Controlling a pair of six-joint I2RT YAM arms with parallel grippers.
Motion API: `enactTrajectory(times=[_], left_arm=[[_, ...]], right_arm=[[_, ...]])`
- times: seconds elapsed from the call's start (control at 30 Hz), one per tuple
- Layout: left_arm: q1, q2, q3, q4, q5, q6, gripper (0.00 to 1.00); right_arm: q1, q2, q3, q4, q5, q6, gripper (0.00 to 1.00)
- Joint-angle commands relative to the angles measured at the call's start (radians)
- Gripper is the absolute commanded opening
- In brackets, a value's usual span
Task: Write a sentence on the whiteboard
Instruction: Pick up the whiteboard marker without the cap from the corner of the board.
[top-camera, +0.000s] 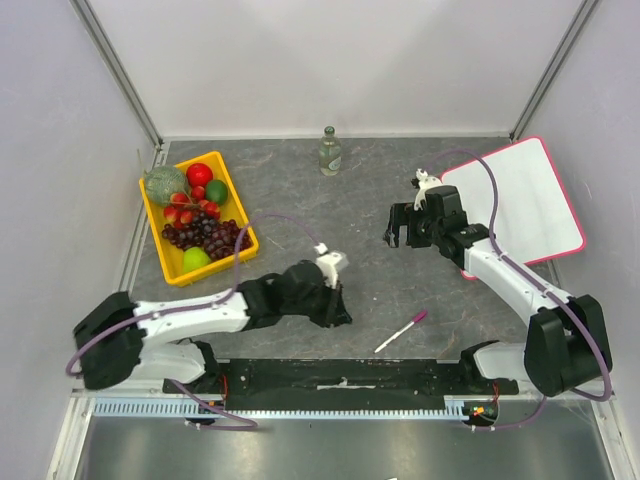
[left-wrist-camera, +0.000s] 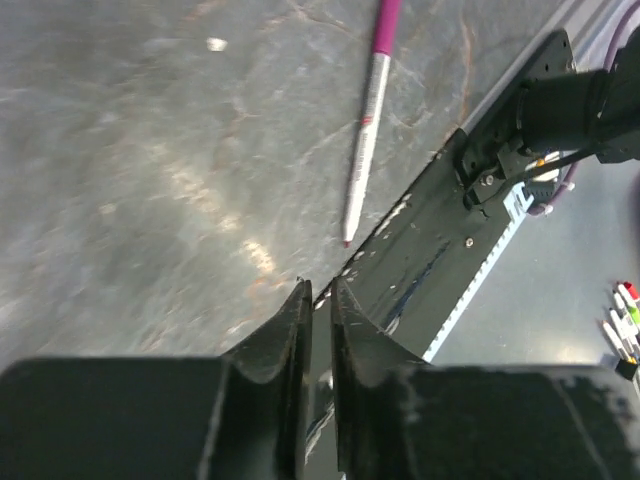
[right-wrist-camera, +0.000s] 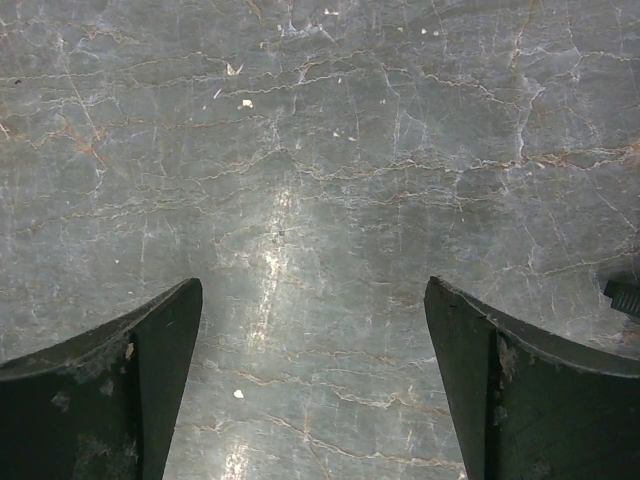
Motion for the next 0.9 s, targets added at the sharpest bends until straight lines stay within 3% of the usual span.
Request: enactTrajectory(times=[0.0,0.13,0.37,0.4,0.6,0.77,0.87], left_arm=[[-0.138,0.179,0.150,0.138,-0.098,-0.035,0.13],[-0.221,0.366,0.256,0.195,-0.093,-0.034,0.02],[-0.287,0.598,0.390,0.207,-0.113,-0.035,0.02],[-0.287,0.603,0.388,0.207,-0.130,-0.035,0.04],[-0.309,0.597,0.404,0.172,-0.263,0.051,0.52],[-0.344,0.604,0.448,0.097,-0.329,0.144,0.62],[-0.352,0.633,0.480,0.012,-0.384,0.178,0.63]], right_arm=[[0.005,0.015,0.012,0.038,-0.011,-0.013,0.98],[0.004,0.018,-0.006,0.030,-0.007,-0.013,0.98],[0.001,-0.011,-0.023,-0.013,0.018,-0.007,0.98],[-0.002,-0.020,-0.026,-0.019,0.020,-0.006,0.98],[-0.016,-0.056,-0.040,-0.036,0.020,-0.004,0.98],[-0.028,-0.059,-0.044,-0.039,0.017,-0.006,0.98],[-0.034,-0.056,-0.051,-0.040,0.013,-0.005,0.98]])
